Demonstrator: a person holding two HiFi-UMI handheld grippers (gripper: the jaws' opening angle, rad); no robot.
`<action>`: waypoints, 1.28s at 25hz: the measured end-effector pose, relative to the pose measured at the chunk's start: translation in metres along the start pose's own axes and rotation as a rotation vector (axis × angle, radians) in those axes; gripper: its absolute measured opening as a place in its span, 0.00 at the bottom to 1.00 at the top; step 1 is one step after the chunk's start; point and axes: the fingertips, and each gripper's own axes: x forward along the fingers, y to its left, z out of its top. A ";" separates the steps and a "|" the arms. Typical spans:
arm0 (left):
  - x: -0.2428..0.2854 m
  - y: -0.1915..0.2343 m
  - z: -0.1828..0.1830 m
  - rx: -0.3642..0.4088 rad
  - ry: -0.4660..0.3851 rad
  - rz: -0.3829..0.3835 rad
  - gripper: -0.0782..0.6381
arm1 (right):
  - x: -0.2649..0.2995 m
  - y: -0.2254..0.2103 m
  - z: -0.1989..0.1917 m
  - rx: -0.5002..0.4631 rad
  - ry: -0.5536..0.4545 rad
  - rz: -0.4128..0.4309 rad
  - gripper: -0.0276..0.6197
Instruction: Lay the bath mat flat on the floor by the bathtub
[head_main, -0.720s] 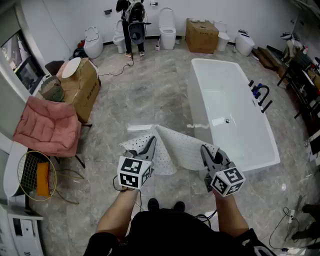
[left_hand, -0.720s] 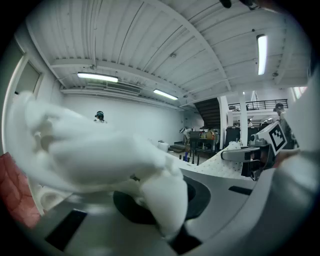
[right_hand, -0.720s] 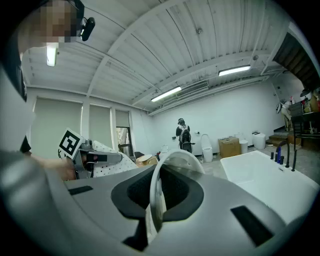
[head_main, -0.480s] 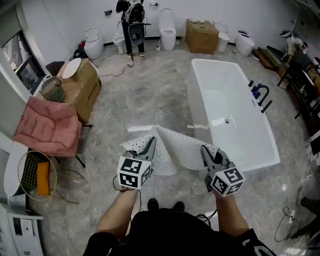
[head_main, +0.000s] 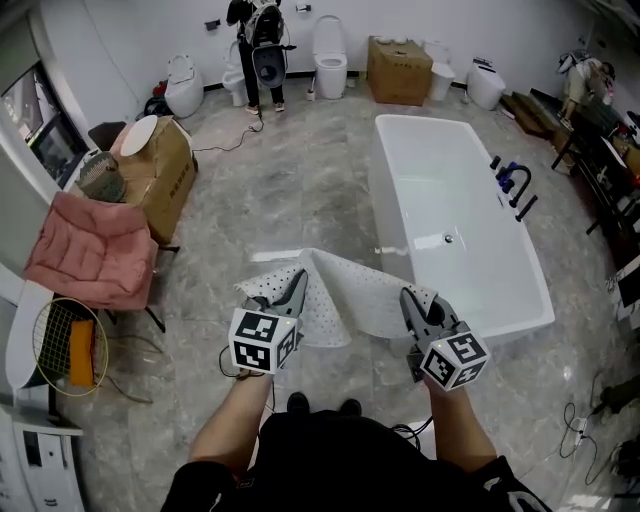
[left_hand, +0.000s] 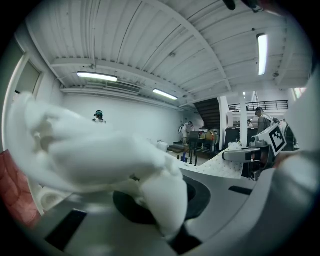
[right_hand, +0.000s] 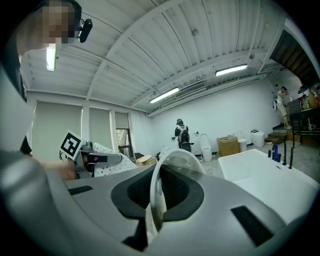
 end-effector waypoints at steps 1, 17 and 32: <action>0.001 -0.004 0.000 -0.001 -0.002 0.001 0.17 | -0.004 -0.003 0.000 0.001 0.000 -0.001 0.08; 0.044 -0.009 -0.009 -0.036 0.024 0.001 0.17 | 0.007 -0.045 -0.017 0.049 0.036 0.012 0.08; 0.165 0.117 0.006 -0.074 0.050 -0.030 0.17 | 0.165 -0.098 -0.002 0.073 0.087 -0.011 0.08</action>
